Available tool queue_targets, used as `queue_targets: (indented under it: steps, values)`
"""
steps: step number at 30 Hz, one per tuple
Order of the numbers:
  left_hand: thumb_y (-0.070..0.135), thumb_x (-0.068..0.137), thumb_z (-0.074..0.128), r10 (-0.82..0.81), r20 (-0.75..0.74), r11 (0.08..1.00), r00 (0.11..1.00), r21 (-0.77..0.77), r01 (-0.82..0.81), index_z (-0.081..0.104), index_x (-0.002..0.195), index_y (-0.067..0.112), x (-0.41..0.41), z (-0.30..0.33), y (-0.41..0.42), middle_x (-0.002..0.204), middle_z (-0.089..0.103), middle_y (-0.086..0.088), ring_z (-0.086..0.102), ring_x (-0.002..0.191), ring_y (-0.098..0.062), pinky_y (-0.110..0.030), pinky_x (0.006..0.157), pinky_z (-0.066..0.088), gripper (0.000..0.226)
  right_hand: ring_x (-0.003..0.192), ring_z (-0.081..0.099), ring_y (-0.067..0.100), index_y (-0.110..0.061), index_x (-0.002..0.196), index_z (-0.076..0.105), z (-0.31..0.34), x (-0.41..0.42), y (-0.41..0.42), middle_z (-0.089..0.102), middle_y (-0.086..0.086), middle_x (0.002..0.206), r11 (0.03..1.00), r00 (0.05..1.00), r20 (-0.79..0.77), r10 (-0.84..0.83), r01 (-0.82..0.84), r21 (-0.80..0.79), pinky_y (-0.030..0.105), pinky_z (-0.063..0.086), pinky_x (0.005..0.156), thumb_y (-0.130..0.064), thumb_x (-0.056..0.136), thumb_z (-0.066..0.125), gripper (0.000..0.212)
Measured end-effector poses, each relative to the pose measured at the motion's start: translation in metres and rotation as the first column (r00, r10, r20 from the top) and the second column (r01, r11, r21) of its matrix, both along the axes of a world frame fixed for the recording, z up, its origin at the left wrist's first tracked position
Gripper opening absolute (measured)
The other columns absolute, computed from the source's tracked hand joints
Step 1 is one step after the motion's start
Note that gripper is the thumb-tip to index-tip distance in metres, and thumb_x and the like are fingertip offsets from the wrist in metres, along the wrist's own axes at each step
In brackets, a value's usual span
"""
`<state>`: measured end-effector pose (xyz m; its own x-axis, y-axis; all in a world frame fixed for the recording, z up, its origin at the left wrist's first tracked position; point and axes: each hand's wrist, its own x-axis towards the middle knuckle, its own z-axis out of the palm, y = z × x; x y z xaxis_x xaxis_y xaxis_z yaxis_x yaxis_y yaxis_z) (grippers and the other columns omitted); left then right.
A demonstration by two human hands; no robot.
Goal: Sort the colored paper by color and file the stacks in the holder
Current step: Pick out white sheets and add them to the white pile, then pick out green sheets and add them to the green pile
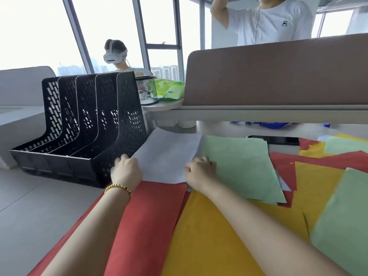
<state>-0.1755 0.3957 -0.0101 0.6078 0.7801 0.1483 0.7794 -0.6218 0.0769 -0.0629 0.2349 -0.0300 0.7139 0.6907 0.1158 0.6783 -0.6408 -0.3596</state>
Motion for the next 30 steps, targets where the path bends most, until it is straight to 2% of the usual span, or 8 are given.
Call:
queue_targets:
  steps: [3,5,7,13,19,22,27,30]
  values:
    - [0.011,0.089,0.046,-0.013,-0.082,0.998,0.997,0.054,0.017,0.058,0.112,0.011,-0.002,0.003,-0.009,0.149,0.022,-0.018,0.026,0.133,-0.034,-0.042,0.103,0.034,0.026,0.133,0.022,0.030,-0.024,0.116,0.062,0.000,0.000,-0.009,0.032,0.008,0.146,0.998,0.999,0.037,0.012,-0.009,-0.058,0.042,0.018,0.107,-0.023,0.096,0.035,0.033]
    - [0.017,0.092,0.048,-0.066,-0.075,0.997,0.995,0.029,0.068,0.056,0.113,0.012,-0.001,0.005,-0.020,0.155,0.007,-0.021,0.014,0.140,-0.036,-0.044,0.109,0.028,0.024,0.139,0.017,0.029,-0.022,0.123,0.058,0.005,0.002,-0.022,0.031,0.007,0.149,1.000,0.997,0.080,-0.014,0.016,-0.022,0.045,0.012,0.113,-0.012,0.094,0.037,0.037]
    - [0.024,0.094,0.048,-0.143,-0.040,0.990,0.989,0.007,0.143,0.055,0.114,0.012,0.002,0.007,-0.036,0.155,0.005,-0.022,0.011,0.142,-0.036,-0.046,0.113,0.023,0.024,0.141,0.016,0.026,-0.023,0.131,0.053,0.012,0.005,-0.043,0.032,0.006,0.149,0.998,0.994,0.097,-0.054,0.053,0.014,0.046,0.007,0.116,-0.003,0.090,0.037,0.048]
    - [0.025,0.096,0.043,-0.345,0.073,0.932,0.936,-0.088,0.351,0.045,0.135,0.016,0.026,0.018,-0.124,0.153,0.019,-0.019,0.021,0.139,-0.033,-0.044,0.112,0.024,0.040,0.141,0.018,0.022,-0.025,0.129,0.054,0.021,0.018,-0.135,0.034,0.000,0.150,0.981,0.978,0.084,-0.192,0.188,0.056,0.042,0.009,0.115,0.000,0.088,0.038,0.051]
    - [0.026,0.097,0.044,-0.501,0.250,0.815,0.828,-0.186,0.549,0.040,0.140,0.017,0.054,0.020,-0.239,0.149,0.033,-0.010,0.030,0.136,-0.027,-0.034,0.109,0.030,0.045,0.139,0.024,0.018,-0.025,0.126,0.057,0.019,0.014,-0.245,0.041,-0.005,0.146,0.933,0.934,0.053,-0.353,0.346,0.101,0.039,0.013,0.114,-0.005,0.093,0.038,0.042]
    - [0.023,0.095,0.046,-0.552,0.319,0.735,0.771,-0.251,0.630,0.047,0.135,0.015,0.063,0.014,-0.294,0.139,0.046,-0.007,0.044,0.126,-0.025,-0.029,0.098,0.039,0.040,0.134,0.033,0.020,-0.025,0.126,0.057,0.016,0.012,-0.294,0.044,-0.007,0.144,0.904,0.907,0.042,-0.419,0.413,0.109,0.032,0.023,0.108,-0.006,0.092,0.039,0.043]
    - [0.016,0.092,0.047,-0.540,0.357,0.684,0.762,-0.342,0.645,0.047,0.134,0.013,0.075,0.005,-0.363,0.128,0.057,-0.011,0.057,0.110,-0.026,-0.023,0.077,0.042,0.042,0.132,0.034,0.025,-0.020,0.130,0.051,0.018,0.012,-0.356,0.045,0.000,0.142,0.819,0.829,-0.056,-0.556,0.558,0.136,0.035,0.032,0.102,-0.009,0.094,0.037,0.040]
    - [0.020,0.089,0.050,-0.480,0.344,0.731,0.807,-0.351,0.585,0.053,0.125,0.010,0.080,-0.001,-0.382,0.121,0.059,-0.012,0.056,0.109,-0.028,-0.028,0.084,0.049,0.037,0.132,0.031,0.029,-0.020,0.135,0.043,0.019,0.015,-0.382,0.038,0.006,0.143,0.757,0.766,-0.137,-0.628,0.642,0.124,0.042,0.034,0.104,-0.019,0.097,0.037,0.039]
